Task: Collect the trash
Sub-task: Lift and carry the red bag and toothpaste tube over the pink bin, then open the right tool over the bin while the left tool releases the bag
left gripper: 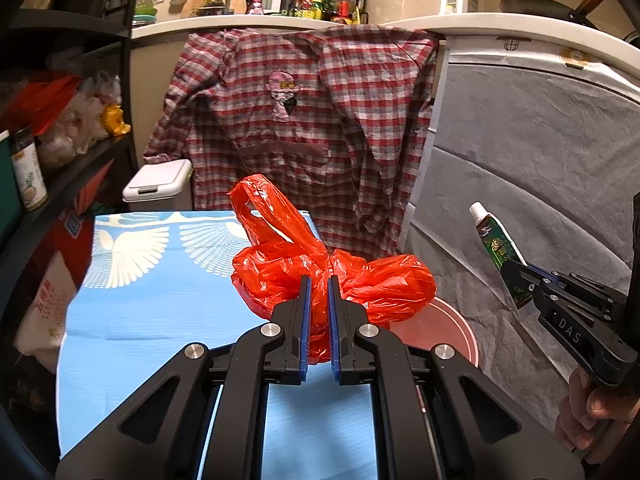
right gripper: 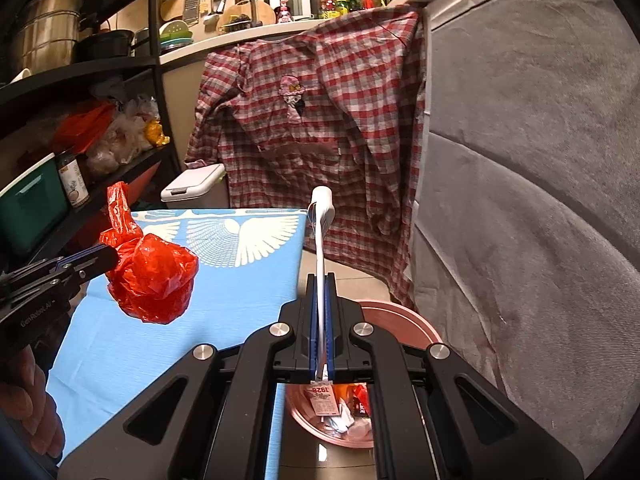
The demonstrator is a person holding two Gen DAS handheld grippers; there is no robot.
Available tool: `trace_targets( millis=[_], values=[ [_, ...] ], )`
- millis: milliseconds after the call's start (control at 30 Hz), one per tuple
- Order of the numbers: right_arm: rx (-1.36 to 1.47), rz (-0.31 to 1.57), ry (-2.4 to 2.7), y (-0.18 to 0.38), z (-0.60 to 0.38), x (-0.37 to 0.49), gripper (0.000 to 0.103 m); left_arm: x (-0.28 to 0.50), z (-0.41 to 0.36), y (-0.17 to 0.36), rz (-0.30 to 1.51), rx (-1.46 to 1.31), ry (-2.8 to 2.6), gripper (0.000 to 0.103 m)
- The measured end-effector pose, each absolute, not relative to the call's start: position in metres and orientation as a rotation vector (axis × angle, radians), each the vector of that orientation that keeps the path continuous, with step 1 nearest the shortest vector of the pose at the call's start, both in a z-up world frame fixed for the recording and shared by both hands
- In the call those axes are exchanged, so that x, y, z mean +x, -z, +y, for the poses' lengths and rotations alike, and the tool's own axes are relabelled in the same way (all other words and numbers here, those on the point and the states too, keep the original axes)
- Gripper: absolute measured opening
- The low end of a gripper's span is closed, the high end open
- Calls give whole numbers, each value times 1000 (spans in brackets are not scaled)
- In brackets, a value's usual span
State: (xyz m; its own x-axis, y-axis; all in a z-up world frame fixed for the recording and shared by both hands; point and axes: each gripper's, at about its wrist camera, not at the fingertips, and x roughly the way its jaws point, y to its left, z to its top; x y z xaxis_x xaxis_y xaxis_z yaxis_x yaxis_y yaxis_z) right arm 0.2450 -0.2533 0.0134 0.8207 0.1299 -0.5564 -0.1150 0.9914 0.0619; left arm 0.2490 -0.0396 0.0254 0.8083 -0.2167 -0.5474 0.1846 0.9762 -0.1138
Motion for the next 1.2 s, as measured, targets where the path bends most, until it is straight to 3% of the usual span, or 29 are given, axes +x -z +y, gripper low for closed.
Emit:
trace_targets(
  millis=[1200],
  values=[
    [31,668,-49,18,-293,280,5,304,-129,21,705,-12,355,10]
  ],
)
